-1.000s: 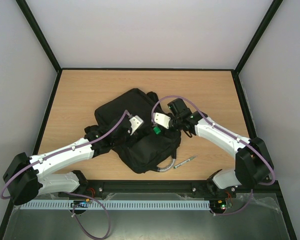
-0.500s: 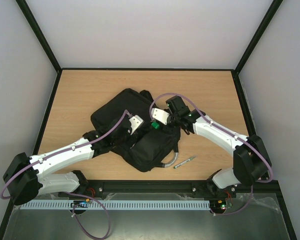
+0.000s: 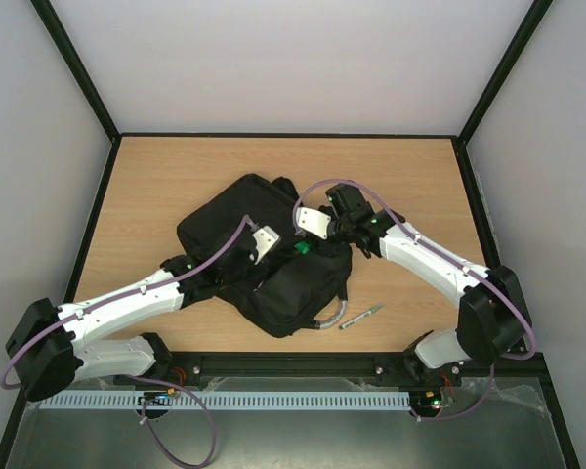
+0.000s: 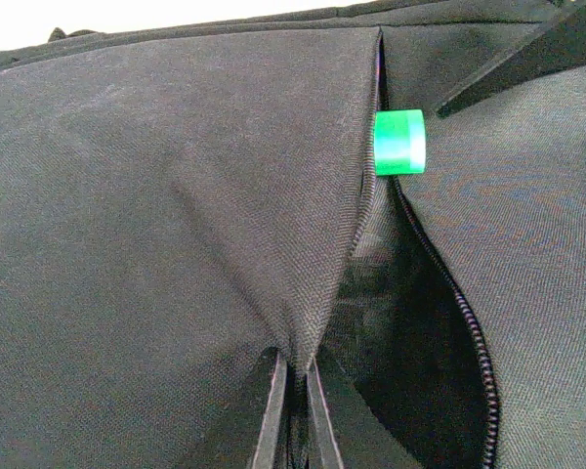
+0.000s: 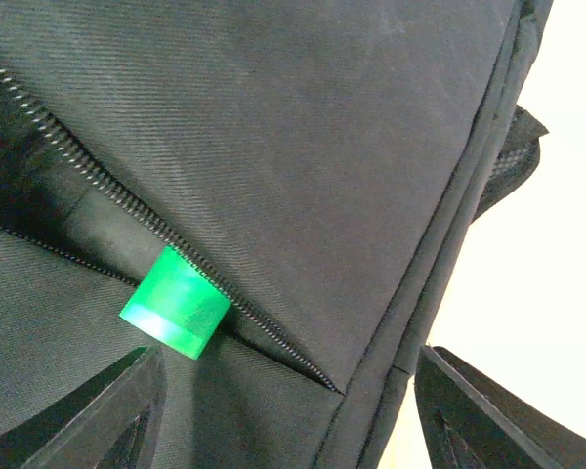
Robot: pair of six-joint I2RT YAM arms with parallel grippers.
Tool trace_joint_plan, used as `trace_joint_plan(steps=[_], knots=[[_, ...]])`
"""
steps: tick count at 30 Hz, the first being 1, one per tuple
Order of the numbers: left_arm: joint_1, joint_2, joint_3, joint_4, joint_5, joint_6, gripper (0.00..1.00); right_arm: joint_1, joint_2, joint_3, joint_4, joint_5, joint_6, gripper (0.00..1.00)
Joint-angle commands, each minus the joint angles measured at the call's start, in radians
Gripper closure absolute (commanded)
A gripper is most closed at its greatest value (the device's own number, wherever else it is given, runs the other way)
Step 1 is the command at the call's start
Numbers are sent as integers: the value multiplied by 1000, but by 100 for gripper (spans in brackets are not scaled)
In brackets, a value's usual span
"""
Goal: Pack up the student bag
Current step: Place the stationery in the student bag.
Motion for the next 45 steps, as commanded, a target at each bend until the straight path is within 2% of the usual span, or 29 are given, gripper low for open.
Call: trace_joint_plan(steps=[1,11,21,25,26,31,33,37,45], knots=[[-2,-33,3,43,27,10,96,5,4,-1,-54,-41,-72,29],[-3,-36,4,42,18,10,96,21,107,13,68,-22,-35,30],[-3,-46,-1,41,11,10,96,22,148,10,336,116,265,50],[-3,-49,-1,39,7,9,96,22,136,-26,362,116,296,54],[-2,-50,0,39,7,9,96,22,131,-35,357,112,293,57],[-3,-41,3,43,-4,13,96,22,84,-88,337,135,266,87],[0,-20,20,48,-21,14,96,21,56,-123,332,156,254,93],[28,50,81,44,-79,-50,97,6,4,-165,320,188,249,96],[29,227,210,137,-195,-119,98,-32,-86,-216,265,190,266,96]])
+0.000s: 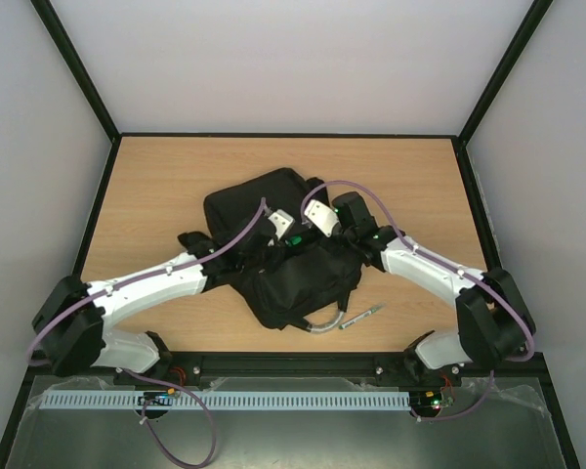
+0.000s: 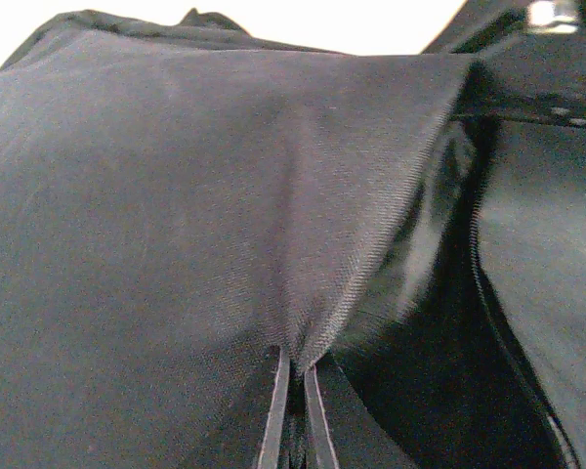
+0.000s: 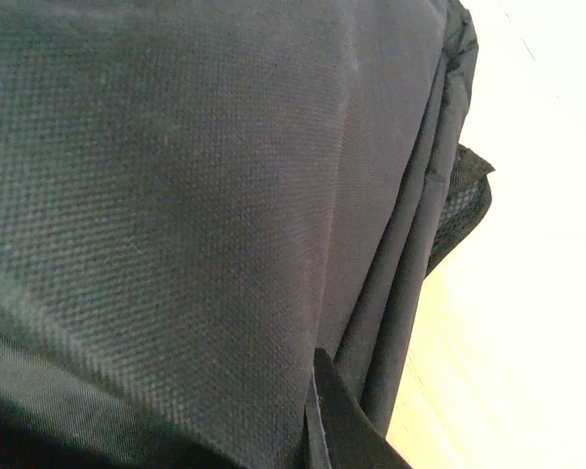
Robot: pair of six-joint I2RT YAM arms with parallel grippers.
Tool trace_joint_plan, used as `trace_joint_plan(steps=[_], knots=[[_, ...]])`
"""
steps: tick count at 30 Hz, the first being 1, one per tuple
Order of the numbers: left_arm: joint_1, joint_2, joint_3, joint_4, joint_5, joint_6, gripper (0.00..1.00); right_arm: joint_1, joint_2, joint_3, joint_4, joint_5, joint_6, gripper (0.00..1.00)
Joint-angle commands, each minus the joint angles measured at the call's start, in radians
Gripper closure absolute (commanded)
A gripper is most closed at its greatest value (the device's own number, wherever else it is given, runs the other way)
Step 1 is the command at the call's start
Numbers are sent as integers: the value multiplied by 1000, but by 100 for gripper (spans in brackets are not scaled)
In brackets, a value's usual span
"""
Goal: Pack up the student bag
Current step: Place the stationery in the student bag, then move the stationery to the center of the board.
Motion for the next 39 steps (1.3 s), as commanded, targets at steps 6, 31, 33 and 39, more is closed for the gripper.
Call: trace_joint_plan(steps=[6,31,33,39], knots=[[19,173,195,58,-174,-4,98,-32,-100,-35,-160,-4,26,77],[19,149,159,15,-44,42,98,-137,-482,-112,-874,-208,-100,48],[19,150,156,17,-43,42,98,-138,-482,-136,-864,-206,-106,49],[14,159,160,6,-37,33,98,-137,-480,-252,-795,-158,-132,49]])
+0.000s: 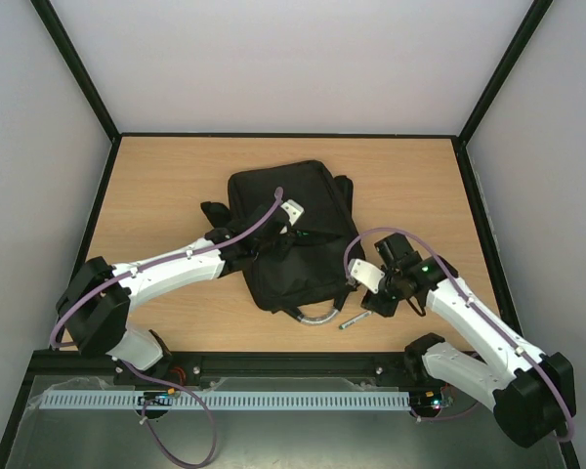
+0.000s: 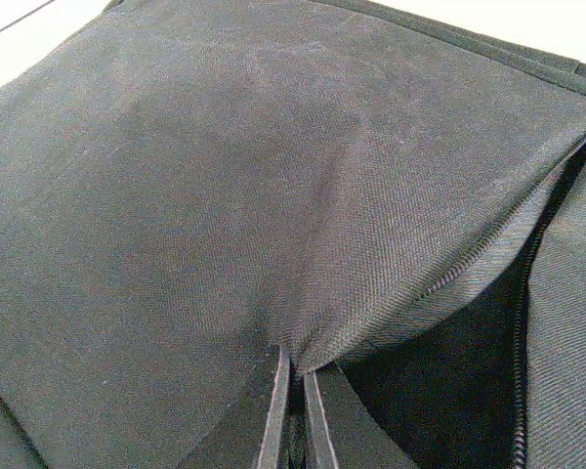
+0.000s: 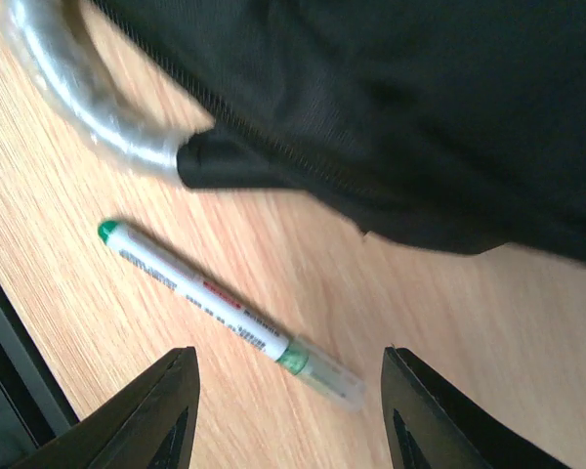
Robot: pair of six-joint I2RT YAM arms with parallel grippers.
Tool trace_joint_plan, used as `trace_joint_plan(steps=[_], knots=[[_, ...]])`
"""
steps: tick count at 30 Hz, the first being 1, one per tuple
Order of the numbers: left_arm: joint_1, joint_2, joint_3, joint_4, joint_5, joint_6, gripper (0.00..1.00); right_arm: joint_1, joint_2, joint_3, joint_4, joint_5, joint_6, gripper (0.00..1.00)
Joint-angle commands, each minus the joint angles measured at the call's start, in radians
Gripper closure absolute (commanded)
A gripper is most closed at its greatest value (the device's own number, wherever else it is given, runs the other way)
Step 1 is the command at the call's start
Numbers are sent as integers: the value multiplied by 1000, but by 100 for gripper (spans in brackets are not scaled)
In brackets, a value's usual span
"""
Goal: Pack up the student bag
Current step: Move the stationery to the center of the board.
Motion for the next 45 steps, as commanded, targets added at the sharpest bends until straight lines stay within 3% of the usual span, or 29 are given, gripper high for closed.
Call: trace_joint_plan(steps=[1,12,24,30,36,45], knots=[[-4,-27,13,6,11,-24,98,-5,-6,-100,15,47,-37,49],[-48,-22,58,-60,-2,-33,97,-6,39,-167,80,68,-113,53],[-52,-8,62,-83,-36,-15,97,13,155,-101,61,-55,-191,57],[-53,-11,62,-84,-38,-11,97,57,164,-136,90,10,-220,57],[-53,-3,65,-84,-40,-9,97,83,190,-163,166,111,-202,65],[-52,-5,68,-88,-40,-9,97,106,199,-185,165,131,-211,71]])
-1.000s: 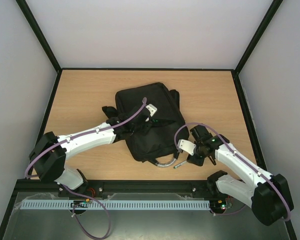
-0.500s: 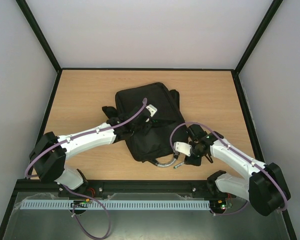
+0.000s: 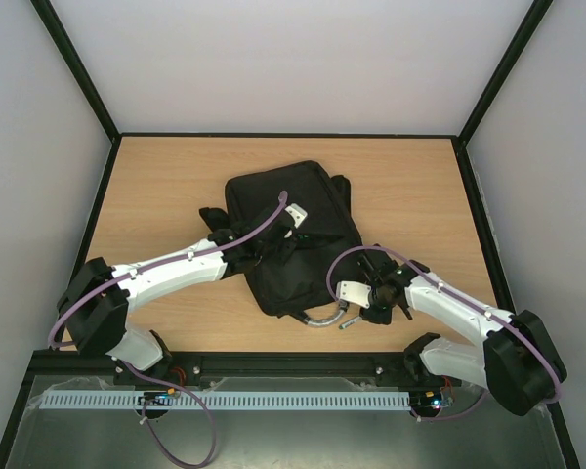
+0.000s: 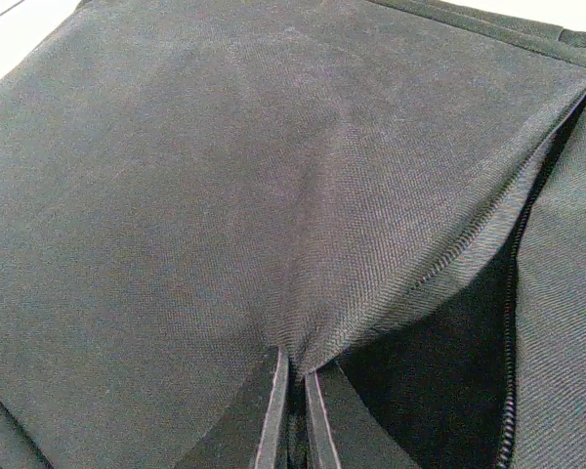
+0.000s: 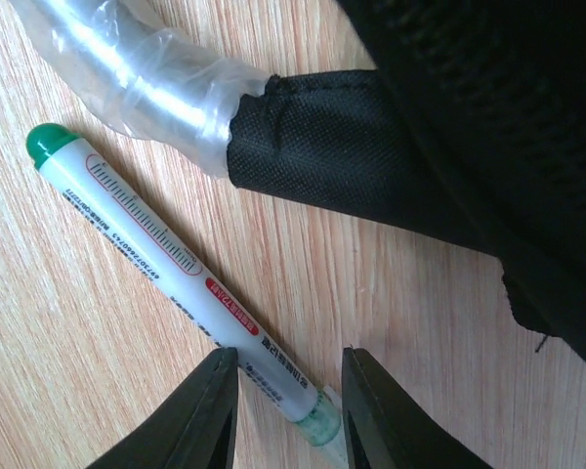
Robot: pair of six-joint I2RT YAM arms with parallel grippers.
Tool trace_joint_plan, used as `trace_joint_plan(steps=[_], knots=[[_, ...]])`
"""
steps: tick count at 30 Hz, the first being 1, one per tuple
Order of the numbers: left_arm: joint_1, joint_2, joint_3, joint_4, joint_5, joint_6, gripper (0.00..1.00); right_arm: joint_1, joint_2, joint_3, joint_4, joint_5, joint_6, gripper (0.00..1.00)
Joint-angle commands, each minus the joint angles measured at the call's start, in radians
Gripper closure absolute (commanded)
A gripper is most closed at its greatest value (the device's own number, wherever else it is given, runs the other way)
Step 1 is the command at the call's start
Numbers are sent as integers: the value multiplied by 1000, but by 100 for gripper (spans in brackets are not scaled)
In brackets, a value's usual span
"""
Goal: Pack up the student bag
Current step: Move the stationery to the center of the board.
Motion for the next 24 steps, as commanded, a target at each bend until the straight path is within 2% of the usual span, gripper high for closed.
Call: trace_joint_plan(steps=[1,8,11,17,24], knots=[[-9,-5,36,-8,-7,5,97,9,24,-24,-20,31,-9,72],[-9,-5,37,-9,-7,7,97,9,66,-3,-40,-16,-6,78],[-9,-8,37,-10,-9,7,97,9,91,-2,-40,-2,-8,79],[-10,-5,37,-10,-10,9,97,0,107,-17,-34,71,35,87],[-9,-20,39,-12,-4,6,97,-152,-9,-55,-149,84,-36,91]])
